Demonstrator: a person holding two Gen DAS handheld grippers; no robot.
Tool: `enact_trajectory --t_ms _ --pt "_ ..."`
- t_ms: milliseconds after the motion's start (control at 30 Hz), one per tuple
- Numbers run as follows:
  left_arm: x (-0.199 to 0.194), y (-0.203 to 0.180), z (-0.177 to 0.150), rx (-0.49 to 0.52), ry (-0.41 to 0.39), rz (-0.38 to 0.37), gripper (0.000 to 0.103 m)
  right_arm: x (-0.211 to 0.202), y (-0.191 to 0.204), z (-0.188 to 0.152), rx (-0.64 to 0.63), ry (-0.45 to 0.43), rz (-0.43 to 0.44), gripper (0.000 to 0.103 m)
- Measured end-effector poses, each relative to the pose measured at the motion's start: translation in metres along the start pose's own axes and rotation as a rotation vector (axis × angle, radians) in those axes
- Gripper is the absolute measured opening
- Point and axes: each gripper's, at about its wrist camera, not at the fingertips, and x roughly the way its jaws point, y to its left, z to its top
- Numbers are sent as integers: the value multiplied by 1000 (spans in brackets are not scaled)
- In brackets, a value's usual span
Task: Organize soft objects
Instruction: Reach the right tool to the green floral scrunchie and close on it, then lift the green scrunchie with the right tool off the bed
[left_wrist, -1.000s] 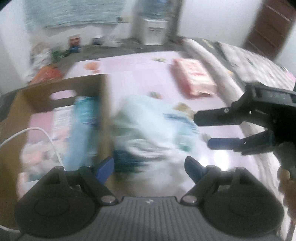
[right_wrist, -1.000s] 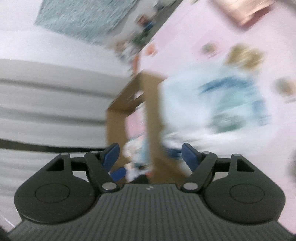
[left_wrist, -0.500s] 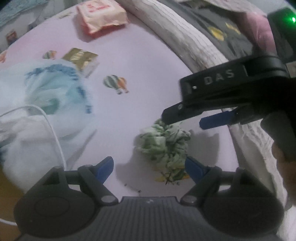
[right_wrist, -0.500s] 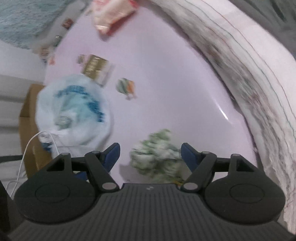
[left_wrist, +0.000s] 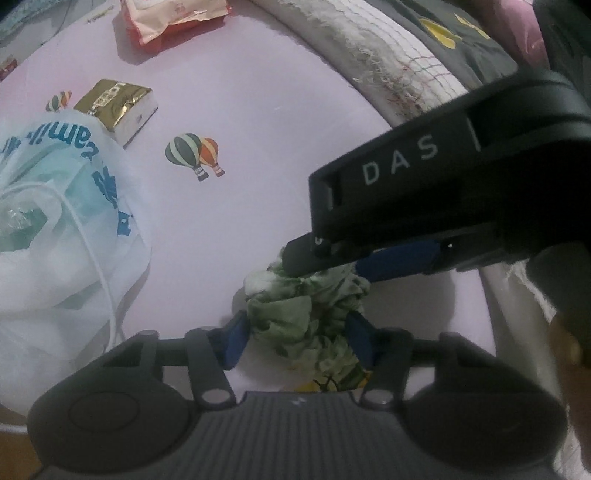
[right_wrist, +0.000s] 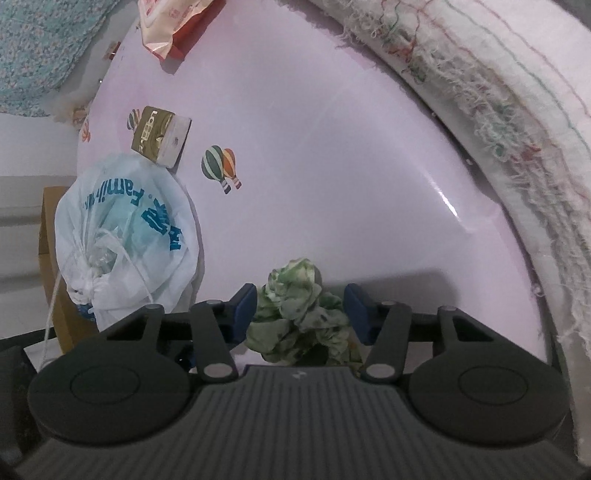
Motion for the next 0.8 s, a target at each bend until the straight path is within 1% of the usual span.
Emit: enact_trajectory --t_ms 67,200,267,367,400,500,567,667,733,800 --pt "-1 2 3 -11 1 -4 48 4 1 2 2 4 3 48" --pt "-1 6 3 -22 -6 -5 41 7 0 3 14 12 18 47" --pt "-1 7 2 -26 -8 5 32 8 -1 2 21 13 26 47" --pt "-1 12 2 -42 -11 9 27 9 -3 1 30 19 37 43" --pt "-1 13 2 -46 -13 8 26 10 -3 1 31 23 38 39" --pt "-3 17 1 -48 -22 6 24 13 -3 -1 32 32 42 33" --pt "-3 17 -1 -44 -26 8 23 14 -4 -3 45 32 50 32" --pt "-8 23 -2 -38 -36 13 23 10 -4 -4 52 23 54 31" --pt "-13 24 -7 -39 -41 11 23 2 -3 -4 45 5 58 33" --pt "-16 27 -10 -43 -46 2 28 -7 -4 -2 43 -19 51 34"
